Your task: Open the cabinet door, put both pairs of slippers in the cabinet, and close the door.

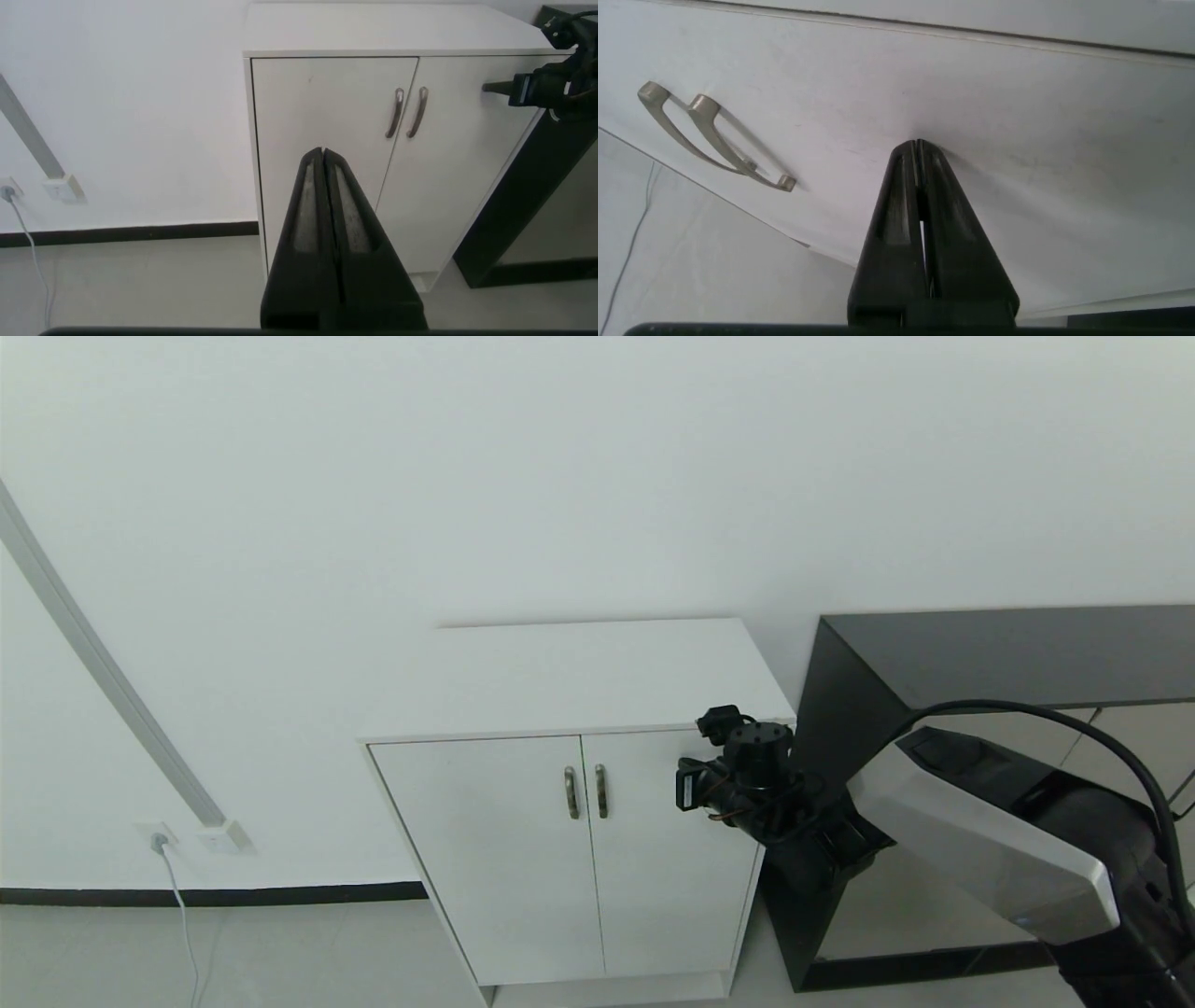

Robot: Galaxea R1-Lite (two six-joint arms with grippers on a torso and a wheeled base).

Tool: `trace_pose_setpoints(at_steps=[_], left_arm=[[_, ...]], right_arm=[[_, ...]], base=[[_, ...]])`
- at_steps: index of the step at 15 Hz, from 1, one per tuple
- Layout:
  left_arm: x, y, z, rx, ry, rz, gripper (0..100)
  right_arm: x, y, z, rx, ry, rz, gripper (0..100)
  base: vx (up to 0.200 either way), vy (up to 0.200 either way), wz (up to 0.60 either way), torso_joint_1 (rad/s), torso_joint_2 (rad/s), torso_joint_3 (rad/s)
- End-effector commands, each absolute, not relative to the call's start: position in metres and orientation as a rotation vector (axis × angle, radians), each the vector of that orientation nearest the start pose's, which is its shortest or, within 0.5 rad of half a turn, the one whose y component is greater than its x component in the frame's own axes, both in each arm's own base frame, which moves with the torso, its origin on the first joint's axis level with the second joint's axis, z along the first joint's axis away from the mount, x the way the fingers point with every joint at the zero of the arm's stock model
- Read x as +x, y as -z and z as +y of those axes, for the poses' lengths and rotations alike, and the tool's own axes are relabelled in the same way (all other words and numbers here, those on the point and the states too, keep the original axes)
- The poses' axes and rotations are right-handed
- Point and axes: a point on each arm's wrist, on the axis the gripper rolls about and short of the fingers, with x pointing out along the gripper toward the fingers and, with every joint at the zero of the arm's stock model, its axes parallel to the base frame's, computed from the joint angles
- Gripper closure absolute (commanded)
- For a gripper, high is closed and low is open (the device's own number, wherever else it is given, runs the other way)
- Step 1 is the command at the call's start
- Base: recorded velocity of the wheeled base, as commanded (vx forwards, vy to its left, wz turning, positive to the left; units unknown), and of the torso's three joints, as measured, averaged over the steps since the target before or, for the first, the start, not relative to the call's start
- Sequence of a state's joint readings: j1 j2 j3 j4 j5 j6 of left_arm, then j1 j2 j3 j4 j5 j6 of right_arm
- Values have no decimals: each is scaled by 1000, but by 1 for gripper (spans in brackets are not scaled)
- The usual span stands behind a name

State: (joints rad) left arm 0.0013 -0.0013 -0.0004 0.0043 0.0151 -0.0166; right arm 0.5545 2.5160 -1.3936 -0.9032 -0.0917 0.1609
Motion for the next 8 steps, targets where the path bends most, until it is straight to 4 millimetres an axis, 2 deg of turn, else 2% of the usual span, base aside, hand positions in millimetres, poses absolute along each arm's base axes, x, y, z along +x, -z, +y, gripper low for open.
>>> trace_pose_setpoints(at_steps=[1, 8], left_arm=[[-23, -75, 0, -17, -17, 4, 100], [-23, -75, 0, -17, -17, 4, 100]], right_arm=[[416, -29, 255, 88, -442, 243, 100], [412, -30, 252, 86, -438, 250, 100]], base=[[0, 0, 0, 0, 0, 0], [0, 0, 0, 0, 0, 0]])
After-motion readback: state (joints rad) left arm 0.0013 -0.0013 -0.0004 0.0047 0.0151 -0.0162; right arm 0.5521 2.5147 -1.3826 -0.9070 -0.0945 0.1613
